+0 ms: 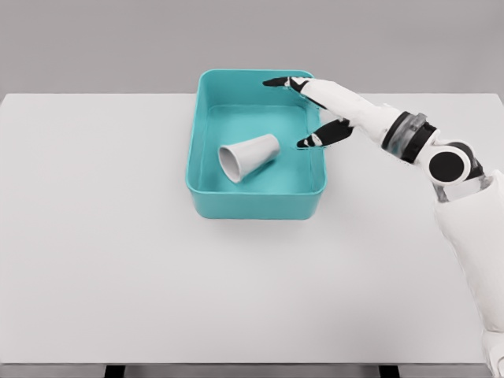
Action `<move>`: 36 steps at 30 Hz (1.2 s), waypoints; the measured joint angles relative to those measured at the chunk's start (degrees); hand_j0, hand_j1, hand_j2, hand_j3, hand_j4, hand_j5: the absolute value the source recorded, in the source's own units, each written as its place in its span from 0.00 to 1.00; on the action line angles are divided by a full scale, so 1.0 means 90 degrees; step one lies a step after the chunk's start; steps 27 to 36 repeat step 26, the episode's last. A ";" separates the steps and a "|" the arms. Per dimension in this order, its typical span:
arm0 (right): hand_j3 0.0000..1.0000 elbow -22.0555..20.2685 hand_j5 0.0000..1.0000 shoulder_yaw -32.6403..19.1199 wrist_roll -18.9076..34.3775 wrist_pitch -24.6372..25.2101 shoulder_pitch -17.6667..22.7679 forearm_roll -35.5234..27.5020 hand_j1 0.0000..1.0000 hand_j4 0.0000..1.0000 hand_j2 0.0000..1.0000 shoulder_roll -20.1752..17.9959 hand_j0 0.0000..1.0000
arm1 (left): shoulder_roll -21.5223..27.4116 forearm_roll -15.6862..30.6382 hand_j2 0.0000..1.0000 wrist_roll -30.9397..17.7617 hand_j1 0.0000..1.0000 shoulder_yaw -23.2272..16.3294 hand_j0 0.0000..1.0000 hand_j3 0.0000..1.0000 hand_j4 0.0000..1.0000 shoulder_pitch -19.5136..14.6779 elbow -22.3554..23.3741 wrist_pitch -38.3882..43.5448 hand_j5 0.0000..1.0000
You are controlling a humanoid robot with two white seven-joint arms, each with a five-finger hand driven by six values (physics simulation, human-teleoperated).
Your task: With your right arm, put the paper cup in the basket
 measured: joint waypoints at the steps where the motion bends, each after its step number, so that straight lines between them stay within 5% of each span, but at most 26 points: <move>1: 0.99 -0.0198 0.99 -0.0256 0.0000 -0.0005 0.0264 -0.0322 0.99 0.99 0.99 -0.0063 0.99 | 0.0000 0.0001 1.00 0.0000 1.00 0.0000 1.00 1.00 1.00 0.0000 0.0000 0.0000 1.00; 5: 0.99 -0.0989 0.99 -0.1184 -0.0001 -0.0012 0.1269 -0.1692 0.99 0.99 0.99 -0.0478 0.99 | 0.0000 0.0000 1.00 0.0000 1.00 0.0000 1.00 1.00 1.00 0.0000 -0.0001 0.0000 1.00; 9: 1.00 -0.1432 1.00 -0.1735 -0.0001 -0.0020 0.2110 -0.2219 1.00 1.00 1.00 -0.0741 1.00 | 0.0000 0.0000 1.00 0.0000 1.00 0.0000 1.00 1.00 1.00 0.0000 0.0001 0.0000 1.00; 17: 1.00 -0.1583 1.00 -0.2228 -0.0002 -0.0020 0.2774 -0.2482 1.00 1.00 1.00 -0.1068 1.00 | 0.0000 0.0000 1.00 0.0000 1.00 0.0000 1.00 1.00 1.00 0.0000 0.0000 0.0000 1.00; 36: 1.00 -0.1424 1.00 -0.2439 -0.0003 -0.0007 0.3009 -0.2511 1.00 1.00 1.00 -0.1147 1.00 | 0.0000 -0.0003 1.00 0.0000 1.00 -0.0001 1.00 1.00 1.00 0.0039 0.0001 -0.0001 1.00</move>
